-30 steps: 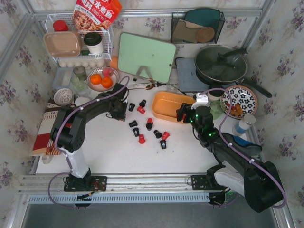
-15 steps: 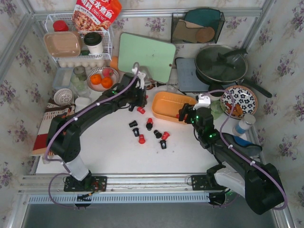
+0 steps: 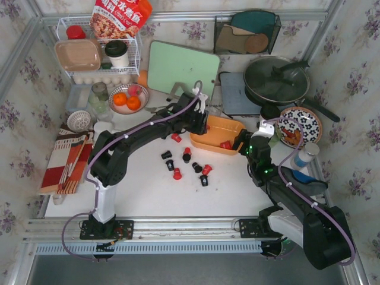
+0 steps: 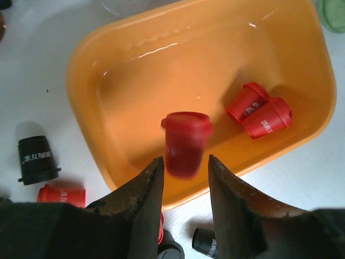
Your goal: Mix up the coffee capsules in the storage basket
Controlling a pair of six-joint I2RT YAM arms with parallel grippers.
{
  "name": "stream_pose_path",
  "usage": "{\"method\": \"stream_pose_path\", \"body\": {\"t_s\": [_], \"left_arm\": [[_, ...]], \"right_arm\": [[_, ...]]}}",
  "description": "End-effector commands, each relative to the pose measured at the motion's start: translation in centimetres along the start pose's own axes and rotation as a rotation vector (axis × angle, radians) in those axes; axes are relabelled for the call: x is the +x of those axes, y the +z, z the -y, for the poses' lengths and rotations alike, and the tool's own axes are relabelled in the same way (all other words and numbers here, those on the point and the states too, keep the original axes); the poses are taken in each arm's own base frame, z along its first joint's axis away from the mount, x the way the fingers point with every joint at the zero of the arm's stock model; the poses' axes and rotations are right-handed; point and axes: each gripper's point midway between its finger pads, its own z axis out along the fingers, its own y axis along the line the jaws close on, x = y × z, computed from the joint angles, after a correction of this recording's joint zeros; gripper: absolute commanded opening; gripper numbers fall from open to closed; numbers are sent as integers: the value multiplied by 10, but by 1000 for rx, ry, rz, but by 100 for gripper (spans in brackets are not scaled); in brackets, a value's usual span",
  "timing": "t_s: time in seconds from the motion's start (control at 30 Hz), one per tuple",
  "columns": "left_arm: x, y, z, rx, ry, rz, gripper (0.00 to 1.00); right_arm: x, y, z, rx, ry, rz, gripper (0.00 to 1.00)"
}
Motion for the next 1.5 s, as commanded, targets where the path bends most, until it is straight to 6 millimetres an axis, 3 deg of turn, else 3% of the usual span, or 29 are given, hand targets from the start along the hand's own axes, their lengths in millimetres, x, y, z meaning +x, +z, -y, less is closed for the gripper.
{"method": "stream_pose_path", "body": {"t_s": [0.0, 0.3, 0.53, 0.7, 0.9, 1.23, 1.47], "left_arm": [[-3, 10, 0, -22, 4, 20, 41], [-2, -6, -19, -130, 32, 49, 42], [20, -43, -60, -348, -23, 14, 44], [31, -56, -86, -402, -43, -16, 49], [39, -46, -101, -340, -125, -79, 50], [66, -10, -117, -378, -144, -209, 50], [80, -4, -126, -420, -143, -264, 49]], "right_arm": [[-9, 1, -7, -30, 36, 34, 77], [-9, 1, -12, -55, 34, 32, 77], [-8, 0, -15, -70, 32, 24, 77], [-8, 0, -16, -80, 33, 23, 77], [-6, 1, -17, -84, 30, 17, 77], [-3, 3, -19, -91, 25, 6, 77], [-3, 3, -20, -99, 26, 5, 77]]}}
